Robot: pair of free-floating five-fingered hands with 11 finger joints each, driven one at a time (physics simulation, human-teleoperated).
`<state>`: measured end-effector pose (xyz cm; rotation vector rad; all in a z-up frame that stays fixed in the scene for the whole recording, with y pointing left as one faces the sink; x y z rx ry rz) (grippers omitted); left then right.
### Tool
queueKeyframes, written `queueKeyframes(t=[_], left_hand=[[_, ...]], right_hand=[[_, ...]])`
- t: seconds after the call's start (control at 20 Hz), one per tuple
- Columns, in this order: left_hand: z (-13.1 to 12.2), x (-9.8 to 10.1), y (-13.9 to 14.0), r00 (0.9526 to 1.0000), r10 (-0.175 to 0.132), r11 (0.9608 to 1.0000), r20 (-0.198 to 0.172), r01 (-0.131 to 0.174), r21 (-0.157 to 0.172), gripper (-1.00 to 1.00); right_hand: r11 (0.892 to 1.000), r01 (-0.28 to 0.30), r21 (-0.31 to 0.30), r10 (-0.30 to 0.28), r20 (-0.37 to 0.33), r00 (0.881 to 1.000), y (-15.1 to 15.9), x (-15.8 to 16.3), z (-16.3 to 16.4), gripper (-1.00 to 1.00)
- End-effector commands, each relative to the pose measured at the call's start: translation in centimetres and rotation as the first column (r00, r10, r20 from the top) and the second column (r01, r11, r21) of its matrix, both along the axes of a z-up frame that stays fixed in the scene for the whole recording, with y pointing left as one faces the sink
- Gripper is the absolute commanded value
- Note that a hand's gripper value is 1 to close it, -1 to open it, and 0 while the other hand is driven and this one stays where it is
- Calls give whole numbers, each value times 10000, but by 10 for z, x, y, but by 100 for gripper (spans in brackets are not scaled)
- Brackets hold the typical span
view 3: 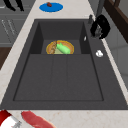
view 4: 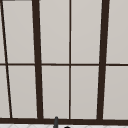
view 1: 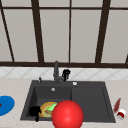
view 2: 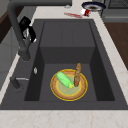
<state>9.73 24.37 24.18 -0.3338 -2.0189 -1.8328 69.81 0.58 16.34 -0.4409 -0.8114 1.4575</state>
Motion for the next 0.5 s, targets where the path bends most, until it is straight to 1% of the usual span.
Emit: queueKeyframes(t=[0.0,0.1,0.15,0.25,0.3,0.35,0.4,0.45], left_hand=[[0,0,0,10000,0,10000,0,0,0,0],[0,0,0,10000,0,10000,0,0,0,0],[0,0,0,10000,0,10000,0,0,0,0],[0,0,0,10000,0,10000,0,0,0,0],[0,0,0,10000,0,10000,0,0,0,0],[0,0,0,10000,0,10000,0,0,0,0],[0,0,0,10000,0,10000,0,0,0,0],[0,0,0,10000,0,10000,0,0,0,0]], right_hand=[[9967,-815,-9,814,491,9955,-14,4,-7,100],[9967,-659,479,629,606,9962,-21,2,-4,100],[9963,-599,623,567,508,9971,-20,5,-3,100],[9978,-283,605,284,2,9996,-6,19,-3,100],[9985,-129,523,152,-431,9990,0,25,-3,100],[10000,86,24,-84,-731,9973,11,24,5,100],[9993,227,-304,-254,-928,9954,16,25,9,100],[9971,274,-710,-339,-917,9952,21,25,16,100]])
